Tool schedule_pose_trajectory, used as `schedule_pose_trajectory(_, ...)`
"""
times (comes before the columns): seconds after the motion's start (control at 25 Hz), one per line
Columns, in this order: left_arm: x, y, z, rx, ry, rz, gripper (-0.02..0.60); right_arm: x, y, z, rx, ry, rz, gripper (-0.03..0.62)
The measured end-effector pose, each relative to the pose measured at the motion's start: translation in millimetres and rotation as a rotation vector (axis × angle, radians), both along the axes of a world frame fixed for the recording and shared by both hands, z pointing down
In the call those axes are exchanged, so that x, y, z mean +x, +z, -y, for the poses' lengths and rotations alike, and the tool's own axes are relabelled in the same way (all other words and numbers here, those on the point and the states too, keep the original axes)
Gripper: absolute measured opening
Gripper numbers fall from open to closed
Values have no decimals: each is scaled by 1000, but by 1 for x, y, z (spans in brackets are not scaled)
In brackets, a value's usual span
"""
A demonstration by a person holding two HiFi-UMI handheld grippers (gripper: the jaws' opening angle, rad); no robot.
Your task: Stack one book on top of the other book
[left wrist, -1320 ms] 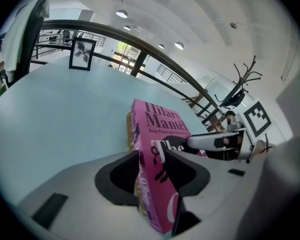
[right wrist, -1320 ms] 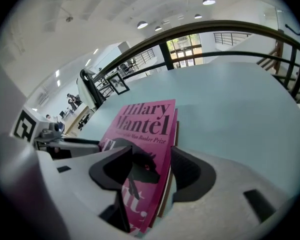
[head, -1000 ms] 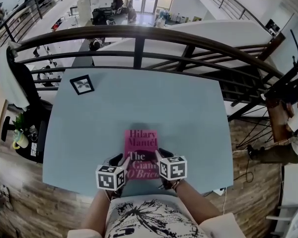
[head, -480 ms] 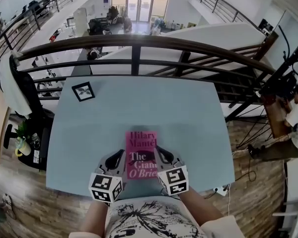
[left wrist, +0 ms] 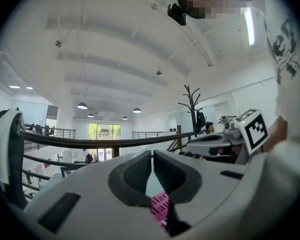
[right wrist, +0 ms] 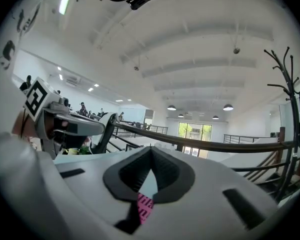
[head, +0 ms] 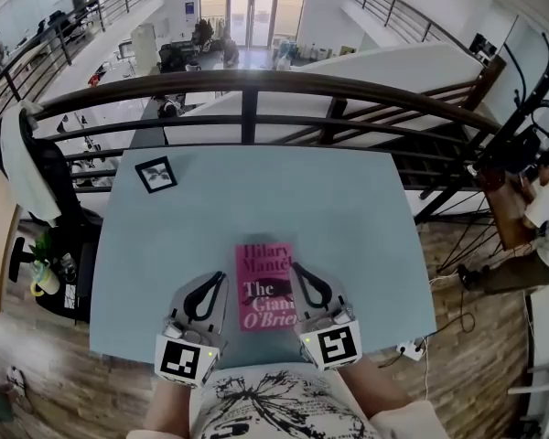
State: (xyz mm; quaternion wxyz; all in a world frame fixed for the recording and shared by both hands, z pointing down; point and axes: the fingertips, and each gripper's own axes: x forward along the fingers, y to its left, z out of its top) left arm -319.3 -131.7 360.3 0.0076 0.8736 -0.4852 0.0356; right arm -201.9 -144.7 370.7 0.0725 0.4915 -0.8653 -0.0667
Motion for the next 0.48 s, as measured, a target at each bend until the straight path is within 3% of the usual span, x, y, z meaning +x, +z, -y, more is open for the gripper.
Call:
schedule_pose_trajectory(0.12, -6, 2, -1, -45, -9, 5, 15, -3, -6, -3, 3, -1, 12, -9)
schedule_pose_trajectory(0.48, -9, 4, -1, -59, -13, 15, 11, -10, -4, -6, -21, -21, 24, -9)
